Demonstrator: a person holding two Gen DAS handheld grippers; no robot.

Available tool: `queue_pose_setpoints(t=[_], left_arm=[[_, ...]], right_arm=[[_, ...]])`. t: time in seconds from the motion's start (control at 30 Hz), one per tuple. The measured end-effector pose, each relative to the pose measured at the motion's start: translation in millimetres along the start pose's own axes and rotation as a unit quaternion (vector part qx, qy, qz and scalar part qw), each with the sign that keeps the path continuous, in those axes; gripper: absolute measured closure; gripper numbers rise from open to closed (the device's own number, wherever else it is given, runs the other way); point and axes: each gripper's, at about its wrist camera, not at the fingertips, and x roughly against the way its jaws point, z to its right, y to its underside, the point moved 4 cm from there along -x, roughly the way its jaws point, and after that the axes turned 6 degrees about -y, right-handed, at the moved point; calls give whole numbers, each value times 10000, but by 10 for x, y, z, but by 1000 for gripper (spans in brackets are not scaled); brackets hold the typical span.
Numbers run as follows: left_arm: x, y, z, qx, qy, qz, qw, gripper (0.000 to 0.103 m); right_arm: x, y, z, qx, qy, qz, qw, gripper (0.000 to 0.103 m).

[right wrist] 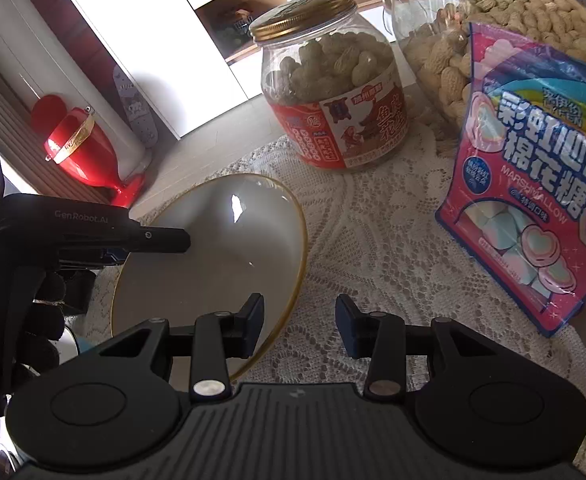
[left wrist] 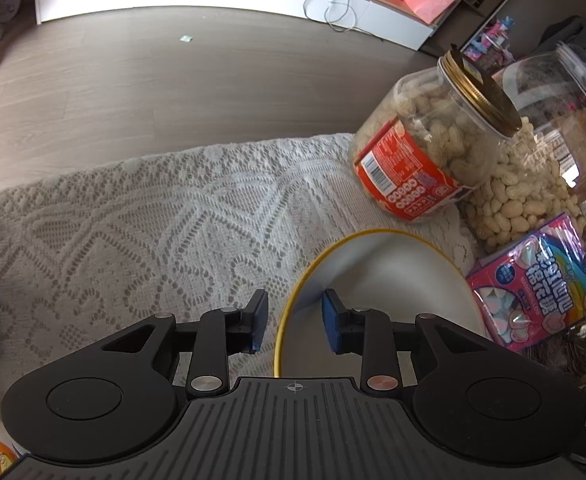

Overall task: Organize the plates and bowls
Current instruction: 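Grip the gold-rimmed bowl rim with both tools and lift it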

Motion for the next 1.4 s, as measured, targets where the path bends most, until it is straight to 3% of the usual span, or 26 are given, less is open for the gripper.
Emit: queue_pose_setpoints(t=[0.17, 0.23, 0.4, 0.57, 0.87, 1.1, 1.3, 1.4], left_arm=[[-187, 128, 44, -9, 137, -397, 9991, 76], [-194, 160, 60, 79, -18, -492, 9988, 76], [-52, 274, 142, 219, -138, -414, 9988, 77], [153, 742, 438, -28, -401, -484, 9980, 78], [843, 1710, 908, -424, -280, 134, 9986, 77], [1103, 2483, 837, -248, -400, 541, 9974, 77], [943, 2728, 613, 9, -348, 336, 9988, 77], [925, 2770, 575, 47, -280, 480, 9984, 77]], right_arm=[[-85, 38, -37, -14, -180, -79, 9998, 76], [-79, 49, -84, 86, -204, -90, 9997, 83], [-18, 124, -132, 413, 177, -155, 9989, 83], [290, 220, -75, 335, 388, -252, 9984, 83], [1078, 698, -52, 552, 188, -3, 9983, 82], [1259, 1243, -189, 1221, 42, 5, 9925, 81], [1091, 1458, -256, 1391, 37, -293, 9898, 81], [1089, 1508, -300, 1563, 137, -235, 9873, 80]])
